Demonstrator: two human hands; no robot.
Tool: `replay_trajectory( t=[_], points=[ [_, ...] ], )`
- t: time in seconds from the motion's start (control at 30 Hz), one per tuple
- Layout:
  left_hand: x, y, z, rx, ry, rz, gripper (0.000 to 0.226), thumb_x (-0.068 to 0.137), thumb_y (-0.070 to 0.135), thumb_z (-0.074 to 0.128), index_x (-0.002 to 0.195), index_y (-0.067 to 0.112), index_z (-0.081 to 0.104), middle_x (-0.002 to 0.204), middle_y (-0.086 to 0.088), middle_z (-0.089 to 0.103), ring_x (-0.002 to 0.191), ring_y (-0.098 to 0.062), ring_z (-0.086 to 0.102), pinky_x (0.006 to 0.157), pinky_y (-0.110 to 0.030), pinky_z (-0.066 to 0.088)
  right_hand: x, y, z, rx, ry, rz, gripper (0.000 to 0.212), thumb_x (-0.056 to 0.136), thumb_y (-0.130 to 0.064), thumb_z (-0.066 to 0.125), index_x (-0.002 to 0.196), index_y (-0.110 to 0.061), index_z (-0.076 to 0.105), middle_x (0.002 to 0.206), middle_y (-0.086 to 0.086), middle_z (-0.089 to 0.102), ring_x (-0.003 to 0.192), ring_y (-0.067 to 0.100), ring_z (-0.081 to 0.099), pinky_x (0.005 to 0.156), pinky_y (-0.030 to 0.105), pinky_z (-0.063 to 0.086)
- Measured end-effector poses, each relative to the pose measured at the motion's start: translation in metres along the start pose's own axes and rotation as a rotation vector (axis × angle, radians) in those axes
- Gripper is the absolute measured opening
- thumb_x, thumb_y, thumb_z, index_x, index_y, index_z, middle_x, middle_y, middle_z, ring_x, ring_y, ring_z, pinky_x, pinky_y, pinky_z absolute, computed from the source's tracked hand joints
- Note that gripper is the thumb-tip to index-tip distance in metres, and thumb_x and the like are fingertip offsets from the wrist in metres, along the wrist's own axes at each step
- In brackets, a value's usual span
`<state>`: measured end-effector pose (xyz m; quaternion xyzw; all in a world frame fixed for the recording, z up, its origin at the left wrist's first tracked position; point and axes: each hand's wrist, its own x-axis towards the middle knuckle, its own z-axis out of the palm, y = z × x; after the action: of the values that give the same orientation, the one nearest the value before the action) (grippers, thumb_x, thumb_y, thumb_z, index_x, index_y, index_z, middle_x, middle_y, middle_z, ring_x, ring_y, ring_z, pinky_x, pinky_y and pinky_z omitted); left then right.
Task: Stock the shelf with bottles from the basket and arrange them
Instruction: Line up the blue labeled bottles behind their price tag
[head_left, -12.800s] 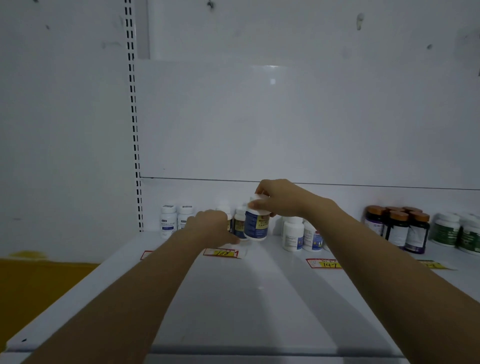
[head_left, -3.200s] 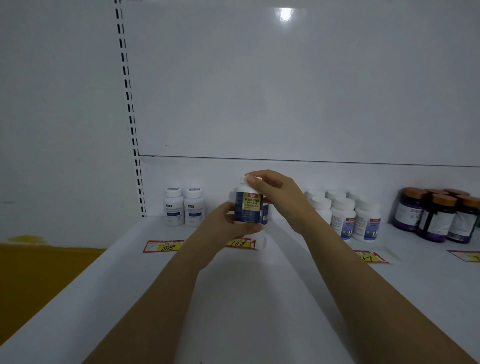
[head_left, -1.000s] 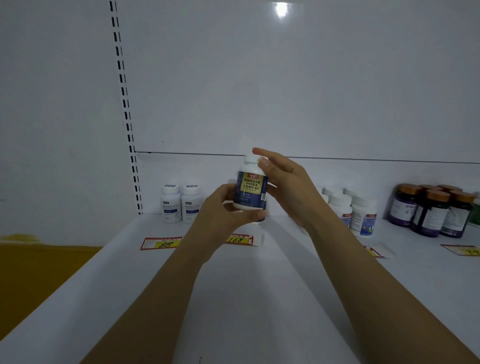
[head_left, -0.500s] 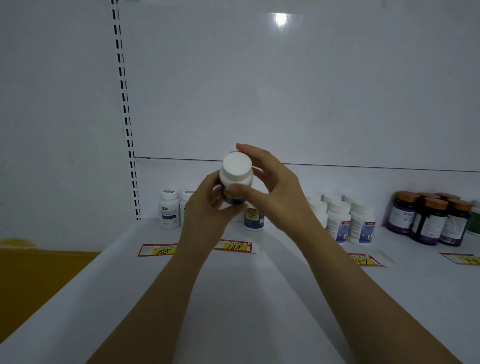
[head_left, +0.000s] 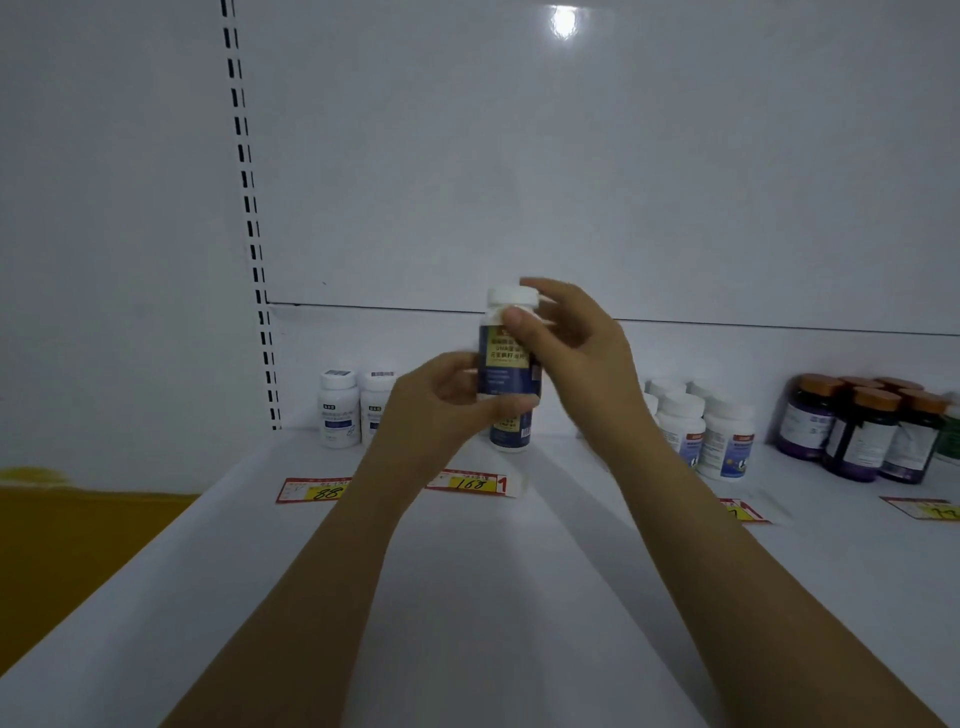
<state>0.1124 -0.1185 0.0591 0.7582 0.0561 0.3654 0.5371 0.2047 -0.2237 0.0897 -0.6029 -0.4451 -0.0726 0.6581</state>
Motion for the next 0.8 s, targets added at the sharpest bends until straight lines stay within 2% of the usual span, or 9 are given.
replay_trajectory(
  t=[0.1, 0.17, 0.27, 0.33, 0.4, 0.47, 0.57, 0.67, 0.8],
  points=[
    [0.0, -0.001, 0.001, -0.076, -0.139, -0.286, 0.068, 0.057, 0.047, 0.068, 0.116, 0.015, 0.057, 0.099, -0.002, 0.071, 0.083, -0.015, 0.07, 0.078, -0.025, 0.056, 0.007, 0.013, -0.006, -0.017, -0.062, 0.376, 0.043, 0.078, -0.048, 0.07, 0.104, -0.013, 0.065, 0.097, 0.005, 0.072, 0.09, 0.022, 0.07, 0.085, 0.042, 0.057],
    [-0.001, -0.002, 0.0, -0.167, -0.211, -0.41, 0.074, 0.054, 0.05, 0.067, 0.115, 0.009, 0.058, 0.094, -0.009, 0.073, 0.082, -0.02, 0.071, 0.079, -0.03, 0.057, 0.007, 0.018, -0.006, 0.002, -0.084, 0.54, 0.047, 0.08, -0.048, 0.069, 0.103, -0.007, 0.066, 0.095, 0.011, 0.071, 0.088, 0.026, 0.07, 0.084, 0.04, 0.058],
    [-0.002, -0.002, -0.001, -0.247, -0.275, -0.508, 0.066, 0.057, 0.056, 0.065, 0.105, 0.011, 0.064, 0.094, -0.012, 0.074, 0.082, -0.023, 0.071, 0.088, -0.038, 0.054, 0.006, 0.019, -0.008, 0.074, -0.137, 0.66, 0.036, 0.084, -0.042, 0.067, 0.1, -0.009, 0.065, 0.086, 0.008, 0.069, 0.074, 0.02, 0.067, 0.065, 0.026, 0.058],
    [-0.002, -0.005, -0.002, -0.254, -0.296, -0.527, 0.06, 0.063, 0.055, 0.064, 0.104, 0.011, 0.065, 0.095, -0.013, 0.073, 0.082, -0.023, 0.071, 0.093, -0.041, 0.051, 0.005, 0.02, -0.01, 0.081, -0.157, 0.692, 0.038, 0.085, -0.041, 0.067, 0.104, -0.008, 0.064, 0.084, 0.007, 0.067, 0.069, 0.018, 0.066, 0.056, 0.023, 0.056],
    [-0.003, -0.006, -0.004, -0.246, -0.297, -0.533, 0.057, 0.065, 0.052, 0.065, 0.104, 0.01, 0.065, 0.096, -0.014, 0.073, 0.085, -0.024, 0.071, 0.095, -0.043, 0.05, 0.005, 0.021, -0.009, 0.067, -0.157, 0.7, 0.04, 0.085, -0.041, 0.067, 0.106, -0.007, 0.064, 0.083, 0.007, 0.067, 0.069, 0.018, 0.066, 0.056, 0.023, 0.057],
    [-0.003, -0.007, -0.004, -0.25, -0.279, -0.528, 0.056, 0.064, 0.048, 0.068, 0.105, 0.009, 0.064, 0.096, -0.013, 0.073, 0.088, -0.024, 0.071, 0.094, -0.041, 0.051, 0.006, 0.023, -0.007, 0.048, -0.132, 0.661, 0.042, 0.084, -0.042, 0.067, 0.105, -0.006, 0.064, 0.089, 0.009, 0.069, 0.076, 0.022, 0.068, 0.069, 0.029, 0.059],
    [0.0, -0.01, -0.004, -0.244, -0.232, -0.477, 0.05, 0.067, 0.036, 0.071, 0.108, 0.01, 0.061, 0.099, -0.007, 0.073, 0.091, -0.019, 0.071, 0.083, -0.03, 0.055, 0.009, 0.023, -0.005, 0.006, -0.032, 0.485, 0.044, 0.082, -0.045, 0.069, 0.109, -0.011, 0.061, 0.099, 0.006, 0.069, 0.09, 0.022, 0.069, 0.085, 0.038, 0.057],
    [0.001, -0.011, -0.003, -0.137, -0.162, -0.387, 0.05, 0.076, 0.022, 0.073, 0.122, 0.011, 0.057, 0.109, -0.003, 0.069, 0.099, -0.015, 0.066, 0.084, -0.024, 0.053, 0.007, 0.02, -0.002, 0.004, 0.014, 0.264, 0.032, 0.083, -0.036, 0.069, 0.108, -0.019, 0.06, 0.098, 0.001, 0.069, 0.089, 0.015, 0.069, 0.082, 0.032, 0.057],
    [0.0, -0.01, -0.002, 0.068, -0.056, -0.26, 0.041, 0.076, 0.02, 0.076, 0.113, 0.02, 0.06, 0.096, 0.013, 0.066, 0.084, 0.001, 0.061, 0.071, -0.013, 0.045, 0.005, 0.017, -0.001, 0.0, -0.091, 0.189, 0.03, 0.086, -0.028, 0.068, 0.113, -0.02, 0.058, 0.108, 0.003, 0.067, 0.1, 0.016, 0.065, 0.08, 0.024, 0.055]
  ],
)
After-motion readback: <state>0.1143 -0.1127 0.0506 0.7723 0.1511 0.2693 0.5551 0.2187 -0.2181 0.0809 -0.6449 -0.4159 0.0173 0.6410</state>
